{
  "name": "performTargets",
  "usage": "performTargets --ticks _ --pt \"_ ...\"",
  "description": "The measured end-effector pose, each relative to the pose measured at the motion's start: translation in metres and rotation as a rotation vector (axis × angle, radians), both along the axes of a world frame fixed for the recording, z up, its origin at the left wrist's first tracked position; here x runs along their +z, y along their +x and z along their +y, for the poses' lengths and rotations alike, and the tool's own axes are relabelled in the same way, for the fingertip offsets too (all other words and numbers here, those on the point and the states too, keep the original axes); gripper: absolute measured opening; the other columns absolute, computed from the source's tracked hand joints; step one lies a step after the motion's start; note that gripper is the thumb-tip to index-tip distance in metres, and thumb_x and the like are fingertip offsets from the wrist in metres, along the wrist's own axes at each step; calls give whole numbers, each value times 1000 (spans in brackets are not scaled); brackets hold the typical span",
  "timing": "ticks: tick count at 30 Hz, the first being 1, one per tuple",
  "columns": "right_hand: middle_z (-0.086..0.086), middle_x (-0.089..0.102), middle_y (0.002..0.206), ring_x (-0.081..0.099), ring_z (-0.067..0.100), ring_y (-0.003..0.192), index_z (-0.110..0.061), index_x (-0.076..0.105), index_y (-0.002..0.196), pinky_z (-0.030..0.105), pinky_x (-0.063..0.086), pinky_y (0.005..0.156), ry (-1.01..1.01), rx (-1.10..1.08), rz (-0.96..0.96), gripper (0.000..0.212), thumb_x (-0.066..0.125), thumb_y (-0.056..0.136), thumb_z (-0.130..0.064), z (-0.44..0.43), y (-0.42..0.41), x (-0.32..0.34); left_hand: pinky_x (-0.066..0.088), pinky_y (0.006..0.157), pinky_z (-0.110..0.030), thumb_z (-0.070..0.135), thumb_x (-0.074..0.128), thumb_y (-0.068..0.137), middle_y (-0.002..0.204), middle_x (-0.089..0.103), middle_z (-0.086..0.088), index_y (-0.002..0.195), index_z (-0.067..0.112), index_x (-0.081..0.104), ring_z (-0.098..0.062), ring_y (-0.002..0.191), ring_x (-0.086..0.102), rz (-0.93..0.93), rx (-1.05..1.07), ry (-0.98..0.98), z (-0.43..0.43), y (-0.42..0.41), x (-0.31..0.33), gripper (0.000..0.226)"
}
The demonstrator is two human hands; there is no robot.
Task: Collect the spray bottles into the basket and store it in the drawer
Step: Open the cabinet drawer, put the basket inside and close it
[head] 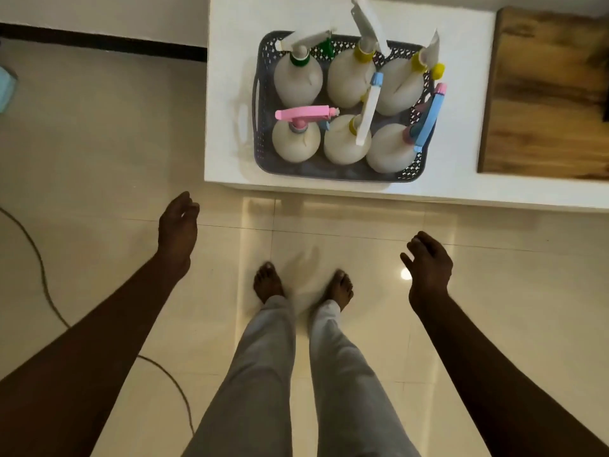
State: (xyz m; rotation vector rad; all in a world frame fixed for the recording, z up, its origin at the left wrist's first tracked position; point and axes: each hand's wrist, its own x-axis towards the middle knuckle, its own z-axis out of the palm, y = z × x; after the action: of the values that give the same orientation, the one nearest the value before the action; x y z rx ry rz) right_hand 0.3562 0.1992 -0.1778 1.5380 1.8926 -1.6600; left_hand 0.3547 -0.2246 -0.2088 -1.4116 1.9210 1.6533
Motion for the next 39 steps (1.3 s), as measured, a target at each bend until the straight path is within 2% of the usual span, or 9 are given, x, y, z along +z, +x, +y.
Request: performTargets --ticks 4,8,12,17,20,24,28,34,39 --pt "9 60 121 61 18 109 -10 62 136 47 56 109 -17 -34 33 35 66 102 -11 15 -20 -16 43 110 -30 26 57 104 152 56 -3 148 23 55 -7 118 56 40 75 55 1 -23 -17 45" --pt "8 55 122 56 16 108 -18 56 129 48 54 111 -56 -66 96 28 66 103 -16 36 -48 -34 44 109 -32 33 57 101 139 66 3 134 25 66 -8 121 61 62 156 157 6 -46 -36 35" --pt "7 56 148 57 22 133 -17 42 155 45 54 111 -98 -81 146 56 65 104 -20 55 -70 -49 47 106 -36 34 54 102 142 64 2 127 31 65 -16 129 61 113 151 153 15 -51 -48 28" --pt "3 58 109 60 29 119 -13 51 116 49 55 110 -85 -106 158 19 64 103 -21 71 -86 -71 51 101 -38 33 54 99 125 70 7 111 33 67 -18 120 67 171 165 68 21 -42 -61 17" --pt "12 48 154 46 32 147 -17 37 154 47 55 110 -68 -122 187 56 62 104 -20 73 -87 -74 52 91 -34 32 55 95 105 69 13 101 34 68 -13 100 68 194 174 17 22 -38 -67 15" --pt "4 33 166 48 24 144 -23 19 166 43 55 108 14 -146 211 76 63 104 -24 85 -83 -79 49 86 -32 34 53 97 110 65 12 97 35 63 -14 96 66 222 122 -34 25 -29 -71 10" --pt "6 39 164 49 23 144 -20 33 163 41 56 108 51 -101 193 69 66 103 -25 97 -71 -79 52 83 -29 36 56 103 112 70 12 107 32 68 -14 96 66 258 65 -97 25 -6 -74 13" --pt "7 58 151 65 15 120 -11 54 150 32 55 106 174 -4 128 54 71 99 -11 97 -17 -88 44 79 -38 2 64 98 109 67 -21 120 -21 61 -25 85 59 328 86 -118 22 38 -85 31" --pt "8 64 146 65 23 129 -8 59 147 43 52 114 300 2 52 56 75 94 -9 103 30 -94 55 98 -39 5 73 93 113 71 -20 125 -15 65 -27 101 66 232 179 -94 24 84 -76 38"
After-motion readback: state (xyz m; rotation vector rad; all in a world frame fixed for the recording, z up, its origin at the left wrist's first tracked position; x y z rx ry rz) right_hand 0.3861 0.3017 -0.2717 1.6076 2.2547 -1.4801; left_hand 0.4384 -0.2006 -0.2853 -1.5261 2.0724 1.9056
